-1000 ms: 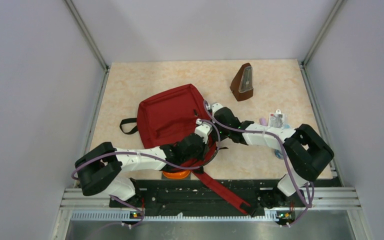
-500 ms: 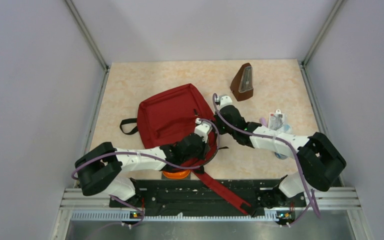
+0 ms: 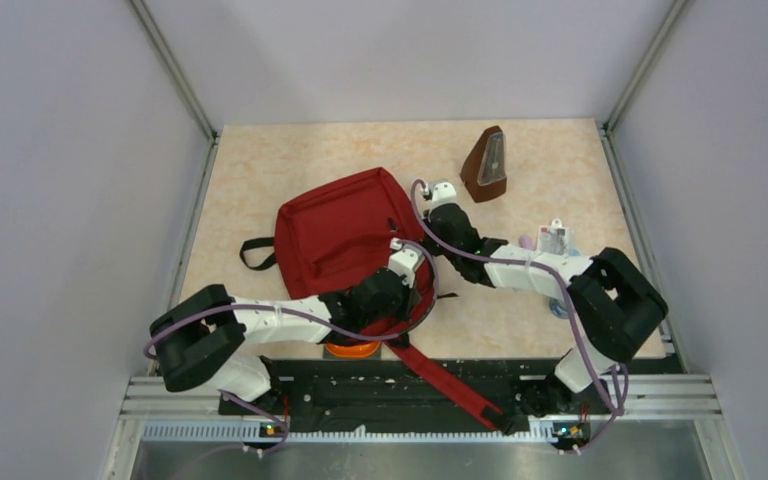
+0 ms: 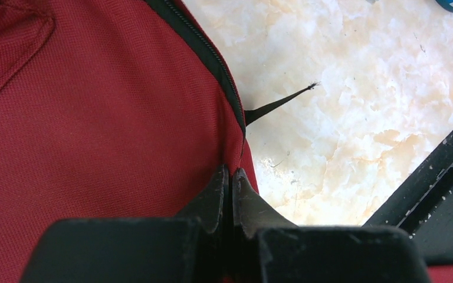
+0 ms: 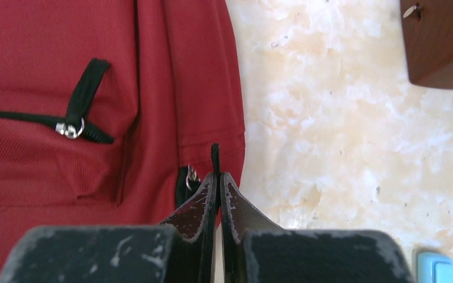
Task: Pack the student bag
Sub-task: Zip the student bag at the center of the board, then unzip the student bag at the center of the board.
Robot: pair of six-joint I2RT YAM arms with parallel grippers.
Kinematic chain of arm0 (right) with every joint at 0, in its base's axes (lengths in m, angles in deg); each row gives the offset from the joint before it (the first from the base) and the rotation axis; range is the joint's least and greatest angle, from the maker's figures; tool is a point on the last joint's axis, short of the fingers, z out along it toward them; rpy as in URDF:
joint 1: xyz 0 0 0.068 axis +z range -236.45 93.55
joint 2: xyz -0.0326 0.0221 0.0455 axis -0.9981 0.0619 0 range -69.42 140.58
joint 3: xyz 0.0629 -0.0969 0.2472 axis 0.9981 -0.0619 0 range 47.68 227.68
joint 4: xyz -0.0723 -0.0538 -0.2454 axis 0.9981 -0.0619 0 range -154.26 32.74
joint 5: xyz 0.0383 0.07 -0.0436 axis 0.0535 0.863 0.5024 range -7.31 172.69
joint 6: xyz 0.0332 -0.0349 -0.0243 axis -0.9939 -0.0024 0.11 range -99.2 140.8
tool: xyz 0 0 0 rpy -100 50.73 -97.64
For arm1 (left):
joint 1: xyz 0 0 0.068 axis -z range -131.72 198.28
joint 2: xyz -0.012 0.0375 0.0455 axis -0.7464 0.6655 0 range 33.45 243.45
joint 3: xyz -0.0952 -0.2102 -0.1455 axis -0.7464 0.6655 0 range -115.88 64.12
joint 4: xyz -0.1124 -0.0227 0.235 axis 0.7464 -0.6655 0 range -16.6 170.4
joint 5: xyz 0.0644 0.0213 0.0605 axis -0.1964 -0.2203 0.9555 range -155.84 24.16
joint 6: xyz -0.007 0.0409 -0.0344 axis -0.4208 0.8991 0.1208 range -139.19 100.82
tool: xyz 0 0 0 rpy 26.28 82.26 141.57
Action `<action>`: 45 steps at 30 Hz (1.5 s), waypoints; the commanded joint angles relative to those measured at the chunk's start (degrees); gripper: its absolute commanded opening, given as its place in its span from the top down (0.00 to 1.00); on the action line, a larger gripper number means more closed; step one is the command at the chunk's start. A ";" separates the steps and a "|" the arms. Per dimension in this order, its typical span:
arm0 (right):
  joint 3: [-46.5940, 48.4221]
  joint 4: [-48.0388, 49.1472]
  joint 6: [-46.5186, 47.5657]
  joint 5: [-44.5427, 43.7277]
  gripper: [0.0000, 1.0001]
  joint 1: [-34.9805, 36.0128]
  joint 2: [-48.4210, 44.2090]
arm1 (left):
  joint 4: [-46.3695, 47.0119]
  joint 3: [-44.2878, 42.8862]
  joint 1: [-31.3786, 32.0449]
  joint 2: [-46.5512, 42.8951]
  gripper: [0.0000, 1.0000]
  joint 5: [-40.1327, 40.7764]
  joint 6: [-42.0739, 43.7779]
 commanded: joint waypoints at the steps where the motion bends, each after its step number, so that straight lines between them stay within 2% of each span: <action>1: 6.63 7.51 3.17 -3.32 1.00 -2.24 2.65 | 0.35 1.55 1.78 -0.59 1.00 -8.44 1.65; 9: 11.63 7.38 4.93 1.53 1.00 -4.65 6.59 | -2.34 0.93 1.88 -3.56 1.00 -7.59 4.02; 10: 11.98 6.49 4.93 4.35 1.00 -5.22 6.23 | -2.90 0.50 1.87 -4.04 0.96 -6.83 3.84; 11: 12.39 5.30 4.89 6.51 1.00 -5.72 5.51 | -3.77 0.00 1.92 -4.70 0.80 -5.14 3.48; 12: 12.57 3.91 4.85 7.37 0.93 -5.79 4.69 | -5.17 -0.71 1.89 -5.42 0.65 -3.07 2.77; 14: 12.56 0.73 4.95 9.04 0.65 -5.80 1.67 | -8.36 -2.51 1.46 -7.20 0.43 1.21 1.62; 15: 12.56 -0.65 4.90 9.88 0.52 -5.85 0.40 | -10.41 -3.73 0.75 -8.23 0.37 2.38 1.13; 17: 12.93 -3.86 4.93 11.32 0.34 -6.01 -1.91 | -14.99 -6.66 -1.97 -10.31 0.31 1.45 0.33; 19: 13.80 -7.20 4.93 12.68 0.29 -6.35 -3.56 | -21.46 -9.88 -5.61 -11.96 0.29 -1.83 0.41; 25: 17.86 -14.22 5.84 18.52 0.27 -7.21 -3.71 | -37.82 -20.31 -17.20 -14.45 0.20 -7.54 3.86; 30: 20.60 -14.46 5.51 24.34 0.27 -7.20 -0.69 | -49.44 -28.29 -28.90 -12.07 0.19 -14.03 8.20; 32: 21.64 -13.88 4.13 25.94 0.27 -7.16 1.26 | -52.16 -29.90 -31.67 -10.56 0.19 -14.18 10.63; 37: 23.24 -10.86 0.11 30.40 0.31 -6.59 5.53 | -48.99 -27.06 -33.27 -9.01 0.20 -13.22 15.09; 40: 25.65 -11.04 0.65 30.33 0.33 -5.31 8.90 | -45.12 -25.28 -33.32 -8.07 0.23 -14.39 15.90; 45: 30.88 -13.83 3.14 28.54 0.34 -4.01 15.14 | -45.75 -27.27 -33.42 -4.42 0.27 -18.40 19.94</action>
